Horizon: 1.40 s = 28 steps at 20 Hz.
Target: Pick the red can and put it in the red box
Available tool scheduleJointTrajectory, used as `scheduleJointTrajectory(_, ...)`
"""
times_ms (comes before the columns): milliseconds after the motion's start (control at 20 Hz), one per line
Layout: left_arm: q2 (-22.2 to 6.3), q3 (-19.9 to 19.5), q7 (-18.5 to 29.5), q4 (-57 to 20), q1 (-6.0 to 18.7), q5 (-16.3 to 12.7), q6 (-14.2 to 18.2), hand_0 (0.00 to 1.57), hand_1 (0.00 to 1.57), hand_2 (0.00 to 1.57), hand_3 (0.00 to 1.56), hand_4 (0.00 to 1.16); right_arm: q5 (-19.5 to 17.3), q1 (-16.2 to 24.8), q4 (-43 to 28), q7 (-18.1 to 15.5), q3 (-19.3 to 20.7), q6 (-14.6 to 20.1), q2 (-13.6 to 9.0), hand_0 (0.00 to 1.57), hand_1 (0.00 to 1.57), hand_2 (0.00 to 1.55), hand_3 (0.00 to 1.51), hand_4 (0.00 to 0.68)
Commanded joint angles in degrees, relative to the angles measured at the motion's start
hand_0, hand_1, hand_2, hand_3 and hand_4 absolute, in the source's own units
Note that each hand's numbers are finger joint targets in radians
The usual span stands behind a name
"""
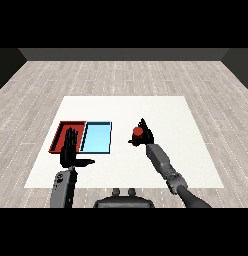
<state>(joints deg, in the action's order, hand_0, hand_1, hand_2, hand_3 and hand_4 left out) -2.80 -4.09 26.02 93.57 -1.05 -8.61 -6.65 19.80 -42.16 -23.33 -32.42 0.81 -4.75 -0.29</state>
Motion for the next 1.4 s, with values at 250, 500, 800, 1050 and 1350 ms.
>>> scheduleJointTrajectory(250,2.66,3.39,-0.16,3.03,-2.02,2.58,2.73,0.0,0.0,0.0,0.0,0.0,2.51,-6.53,9.9,-1.56,-0.03,1.2,0.28,0.0,0.0,0.0,0.0,0.0)
scheduleJointTrajectory(500,1.46,1.42,3.12,-1.8,-1.38,2.38,1.5,0.0,0.0,0.0,0.0,0.0,3.52,-7.51,10.82,-2.23,-3.58,8.18,0.29,1.52,1.52,1.5,1.46,0.493)
scheduleJointTrajectory(800,0.9,1.09,3.24,-1.03,-1.66,1.69,0.53,0.0,0.0,0.0,0.0,0.0,3.58,-8.18,12.31,-0.02,-7.9,13.17,0.29,1.54,1.54,1.47,1.42,0.575)
scheduleJointTrajectory(1050,-0.21,-0.51,1.81,-0.64,-1.05,-0.95,-0.87,0.0,0.0,0.0,0.0,0.0,2.63,-8.3,13.15,-0.37,-9.19,14.59,0.28,1.53,1.53,1.47,1.42,0.551)
scheduleJointTrajectory(1350,-0.03,-1.02,-1.72,1.12,1.07,-1.75,0.61,0.0,0.0,0.0,0.0,0.0,1.76,-5.8,5.37,4.04,-10.18,16.48,-0.46,1.55,1.55,1.47,1.41,0.558)
